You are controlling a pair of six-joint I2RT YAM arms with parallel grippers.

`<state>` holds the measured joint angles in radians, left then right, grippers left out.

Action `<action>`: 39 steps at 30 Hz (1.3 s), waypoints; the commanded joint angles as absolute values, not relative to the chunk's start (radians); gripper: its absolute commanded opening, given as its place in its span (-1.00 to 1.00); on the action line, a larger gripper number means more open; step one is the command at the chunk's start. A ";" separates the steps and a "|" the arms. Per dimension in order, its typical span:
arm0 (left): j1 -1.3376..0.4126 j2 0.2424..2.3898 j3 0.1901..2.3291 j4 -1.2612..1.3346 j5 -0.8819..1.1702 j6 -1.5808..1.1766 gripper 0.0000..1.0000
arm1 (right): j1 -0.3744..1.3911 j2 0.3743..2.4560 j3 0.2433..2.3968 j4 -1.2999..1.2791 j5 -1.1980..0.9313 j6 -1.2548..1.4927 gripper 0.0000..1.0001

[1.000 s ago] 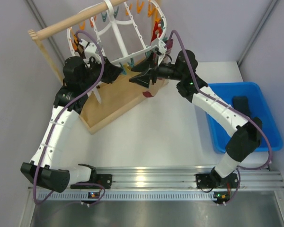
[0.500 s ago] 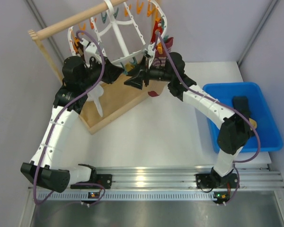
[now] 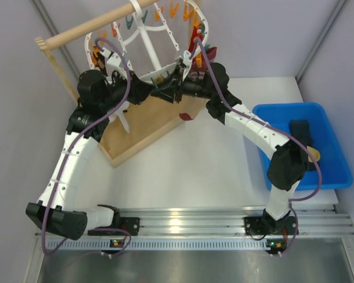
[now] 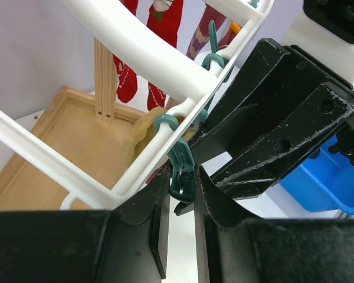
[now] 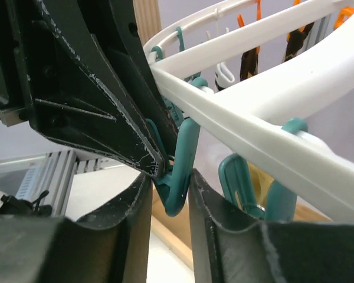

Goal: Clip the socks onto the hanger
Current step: Open the clamp at the hanger.

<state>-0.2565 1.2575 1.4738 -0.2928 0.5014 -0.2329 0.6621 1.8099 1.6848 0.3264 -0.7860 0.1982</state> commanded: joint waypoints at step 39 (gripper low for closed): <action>-0.267 1.321 1.580 -0.379 0.089 -0.626 0.22 | 0.847 1.709 1.488 0.436 -0.222 -0.236 -1.00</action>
